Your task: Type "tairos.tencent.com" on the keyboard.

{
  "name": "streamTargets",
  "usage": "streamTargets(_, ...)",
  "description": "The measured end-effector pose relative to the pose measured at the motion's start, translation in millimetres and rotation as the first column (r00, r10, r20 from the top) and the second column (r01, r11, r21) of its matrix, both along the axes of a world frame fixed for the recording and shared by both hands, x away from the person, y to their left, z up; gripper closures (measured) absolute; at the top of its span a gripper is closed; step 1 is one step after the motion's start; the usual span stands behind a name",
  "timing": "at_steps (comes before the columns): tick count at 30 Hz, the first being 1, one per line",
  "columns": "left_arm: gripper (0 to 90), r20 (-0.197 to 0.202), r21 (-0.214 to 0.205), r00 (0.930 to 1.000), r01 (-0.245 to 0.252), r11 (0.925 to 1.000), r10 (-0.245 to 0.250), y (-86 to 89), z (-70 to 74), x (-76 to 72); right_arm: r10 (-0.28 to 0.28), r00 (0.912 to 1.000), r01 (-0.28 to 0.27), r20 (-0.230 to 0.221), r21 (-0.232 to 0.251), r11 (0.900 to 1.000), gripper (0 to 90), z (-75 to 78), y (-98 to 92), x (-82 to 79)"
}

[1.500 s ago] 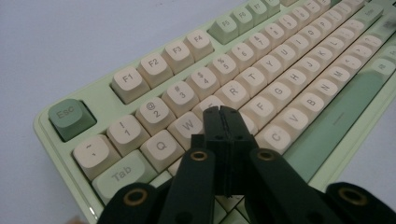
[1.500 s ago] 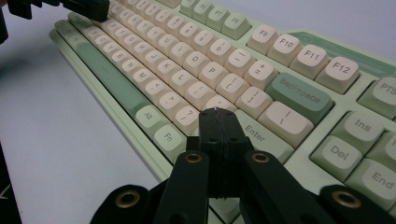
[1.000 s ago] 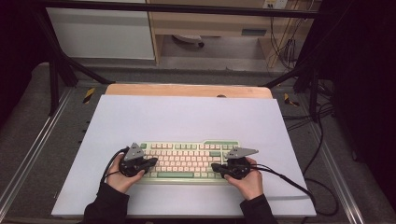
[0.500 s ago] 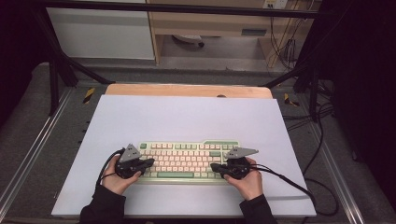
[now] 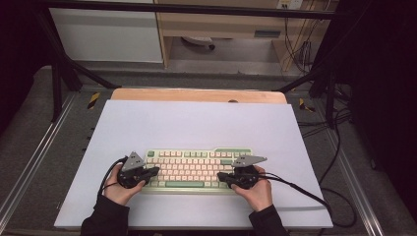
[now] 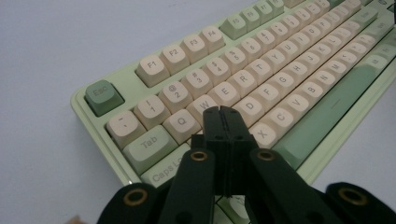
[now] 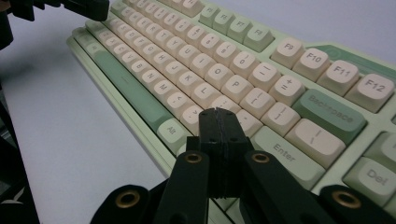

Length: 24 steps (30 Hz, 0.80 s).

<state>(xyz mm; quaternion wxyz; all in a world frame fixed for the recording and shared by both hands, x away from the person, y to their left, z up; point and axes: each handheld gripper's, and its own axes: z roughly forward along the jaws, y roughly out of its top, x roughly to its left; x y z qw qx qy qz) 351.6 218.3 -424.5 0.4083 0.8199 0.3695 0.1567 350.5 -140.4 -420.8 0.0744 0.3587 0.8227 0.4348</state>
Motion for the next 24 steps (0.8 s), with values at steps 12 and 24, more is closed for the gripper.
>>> streamTargets(12,90.0,0.001,-0.007,1.0,-0.006,1.0,0.006,3.3,1.2,0.2,0.033,0.9994,-0.034,-0.007,-0.02,0.9992,90.0,-1.2,24.4,4.9)
streamTargets(24,90.0,0.0,-0.007,1.0,-0.003,1.0,0.003,2.7,1.0,0.3,0.04,0.999,-0.041,-0.022,-0.051,0.9978,90.0,-7.5,36.0,11.6)
